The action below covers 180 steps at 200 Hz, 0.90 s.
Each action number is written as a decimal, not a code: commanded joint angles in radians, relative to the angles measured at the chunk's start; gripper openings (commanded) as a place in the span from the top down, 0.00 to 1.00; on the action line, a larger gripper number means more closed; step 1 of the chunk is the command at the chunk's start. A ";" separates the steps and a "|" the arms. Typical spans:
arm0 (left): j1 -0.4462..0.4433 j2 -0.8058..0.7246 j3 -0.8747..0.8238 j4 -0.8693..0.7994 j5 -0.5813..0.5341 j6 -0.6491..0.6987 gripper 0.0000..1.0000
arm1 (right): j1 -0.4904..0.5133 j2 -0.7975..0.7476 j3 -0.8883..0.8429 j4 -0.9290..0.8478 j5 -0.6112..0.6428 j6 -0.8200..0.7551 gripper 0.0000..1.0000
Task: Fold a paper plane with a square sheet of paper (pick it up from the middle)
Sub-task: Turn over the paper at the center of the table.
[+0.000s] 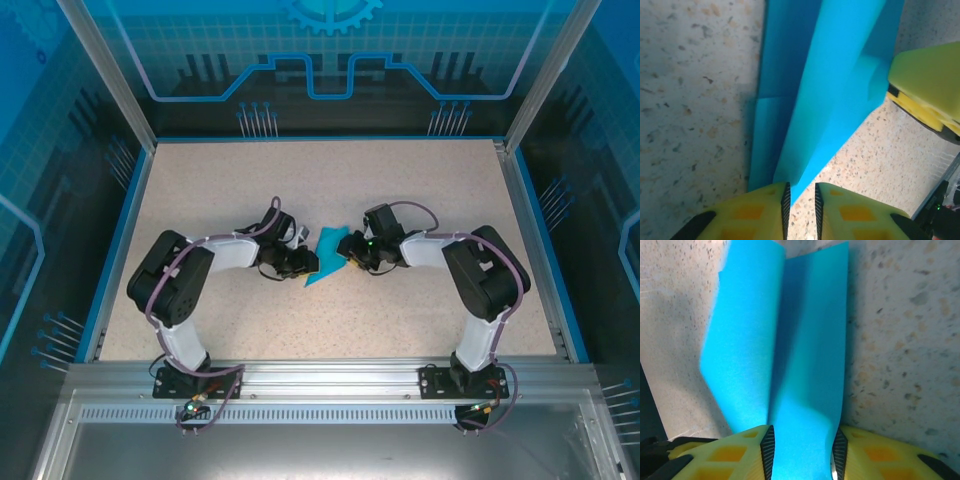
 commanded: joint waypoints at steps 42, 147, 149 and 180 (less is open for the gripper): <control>0.026 0.019 0.097 -0.110 -0.085 0.048 0.62 | 0.028 0.008 -0.042 0.097 -0.043 0.038 0.64; 0.025 0.094 0.135 -0.142 -0.077 0.047 0.73 | 0.036 0.072 -0.023 0.221 -0.094 0.021 0.57; 0.025 0.094 0.135 -0.143 -0.077 0.048 0.73 | 0.037 0.074 0.000 0.220 -0.095 0.020 0.57; 0.025 0.095 0.137 -0.145 -0.075 0.048 0.75 | 0.045 0.105 0.042 0.224 -0.113 0.006 0.61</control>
